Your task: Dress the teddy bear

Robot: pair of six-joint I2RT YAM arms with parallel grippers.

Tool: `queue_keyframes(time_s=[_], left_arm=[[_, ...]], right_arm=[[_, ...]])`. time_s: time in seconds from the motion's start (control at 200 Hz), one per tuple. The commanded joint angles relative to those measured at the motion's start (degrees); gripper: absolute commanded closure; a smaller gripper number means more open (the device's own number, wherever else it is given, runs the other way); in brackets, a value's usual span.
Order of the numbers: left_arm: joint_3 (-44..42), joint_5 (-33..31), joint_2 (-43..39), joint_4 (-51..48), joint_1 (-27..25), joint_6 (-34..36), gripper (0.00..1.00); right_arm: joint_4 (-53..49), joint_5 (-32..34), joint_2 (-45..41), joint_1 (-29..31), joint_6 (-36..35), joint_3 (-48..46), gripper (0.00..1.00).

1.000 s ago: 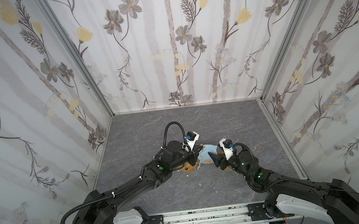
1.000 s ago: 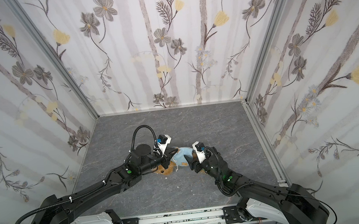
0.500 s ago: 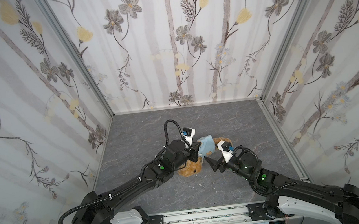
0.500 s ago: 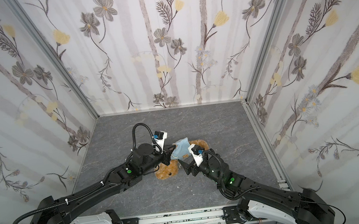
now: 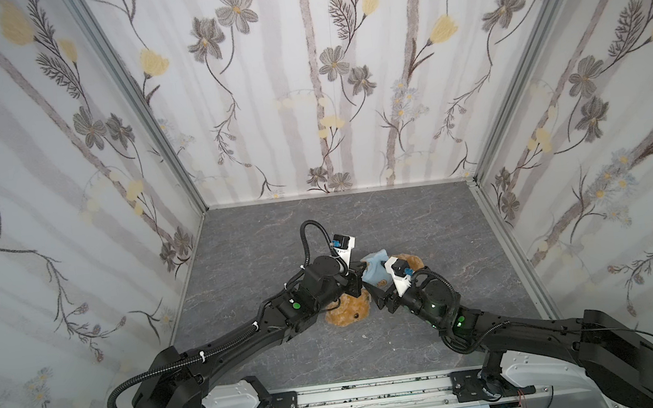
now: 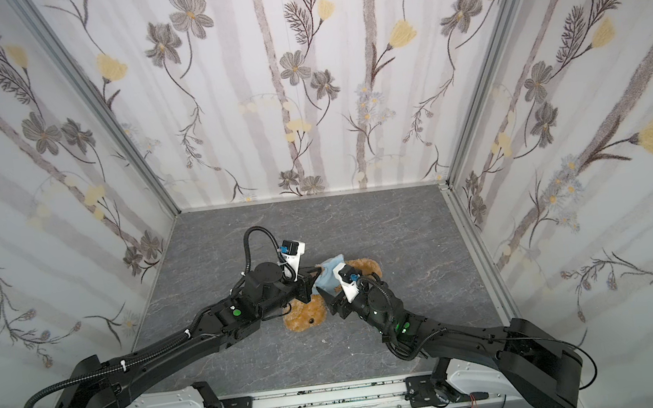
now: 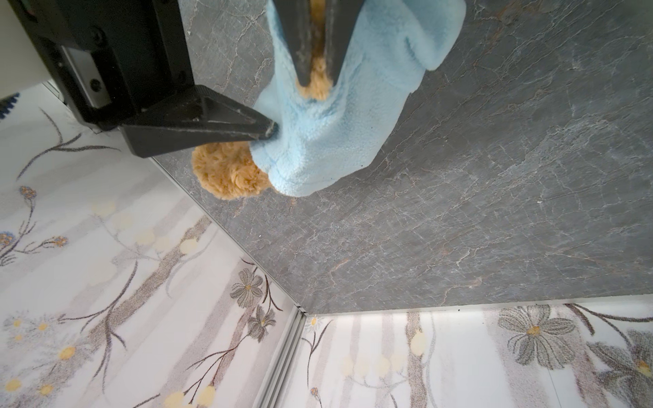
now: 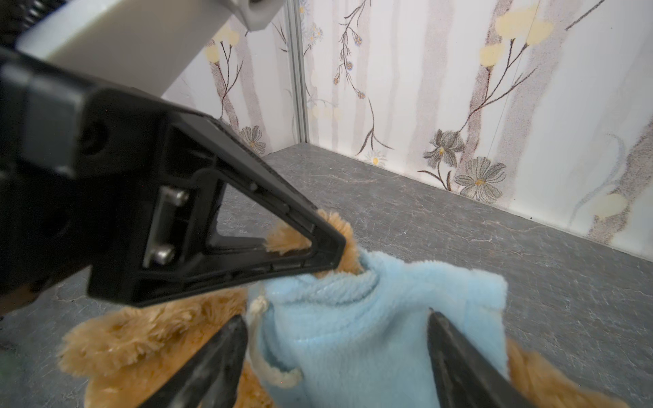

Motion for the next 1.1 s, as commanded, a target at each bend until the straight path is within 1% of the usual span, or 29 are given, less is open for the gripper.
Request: queue_keyframes(time_s=[0.0, 0.115, 0.18, 0.345, 0.45, 0.465, 0.515, 0.615, 0.744, 0.864, 0.969, 1.024, 1.054, 1.094], left_arm=[[0.7, 1.5, 0.0, 1.6, -0.2, -1.3, 1.0], [0.9, 2.3, 0.0, 1.6, -0.3, -1.0, 1.0], [1.2, 2.9, 0.0, 1.6, -0.3, -0.7, 1.0], [2.1, 7.2, 0.0, 2.4, -0.3, -0.3, 1.0], [2.6, 9.0, -0.2, 3.7, 0.2, -2.6, 1.0], [2.7, 9.2, -0.3, 3.9, 0.4, -3.1, 1.0], [3.1, 9.5, -0.5, 4.1, 0.9, -4.5, 1.0], [4.1, 10.1, -0.9, 4.3, 1.7, -5.3, 1.0], [4.8, 11.2, -0.8, 4.4, 2.7, -6.2, 1.0], [4.6, 11.7, -1.5, 4.3, 4.1, -6.9, 1.0], [4.5, 9.7, -1.8, 2.7, 4.3, -4.8, 1.0], [4.3, 8.2, -1.6, 1.6, 4.4, -3.5, 1.0], [4.2, 7.5, -1.5, 1.2, 4.4, -2.6, 1.0], [3.9, 7.3, -1.4, 1.2, 4.4, -1.8, 1.0]], right_arm=[[4.8, -0.4, 2.6, 0.1, -4.0, 1.4, 0.21], [5.4, 0.8, 5.7, -0.7, -6.5, 2.7, 0.22], [6.4, 0.4, 7.6, -1.9, -6.9, 2.6, 0.26], [10.3, -2.3, 13.4, -4.0, -5.1, 1.3, 0.47], [11.0, -2.5, 15.8, -3.8, -2.7, -0.3, 0.55], [11.3, -2.3, 17.5, -3.8, -2.4, -0.7, 0.55], [11.6, -0.9, 18.6, -3.6, -0.9, -2.0, 0.57], [11.2, 2.3, 19.9, -3.0, 1.6, -3.7, 0.61], [8.5, 5.8, 21.1, -2.3, 3.4, -3.4, 0.65], [7.5, 8.0, 21.0, -1.9, 4.5, -4.3, 0.66], [7.3, 7.2, 19.2, -1.5, 4.7, -4.9, 0.65], [6.0, 6.7, 17.4, -1.3, 3.9, -4.6, 0.62], [5.3, 6.2, 16.7, -1.2, 3.5, -4.6, 0.58], [4.8, 5.3, 13.2, -1.2, 2.8, -4.8, 0.52]])
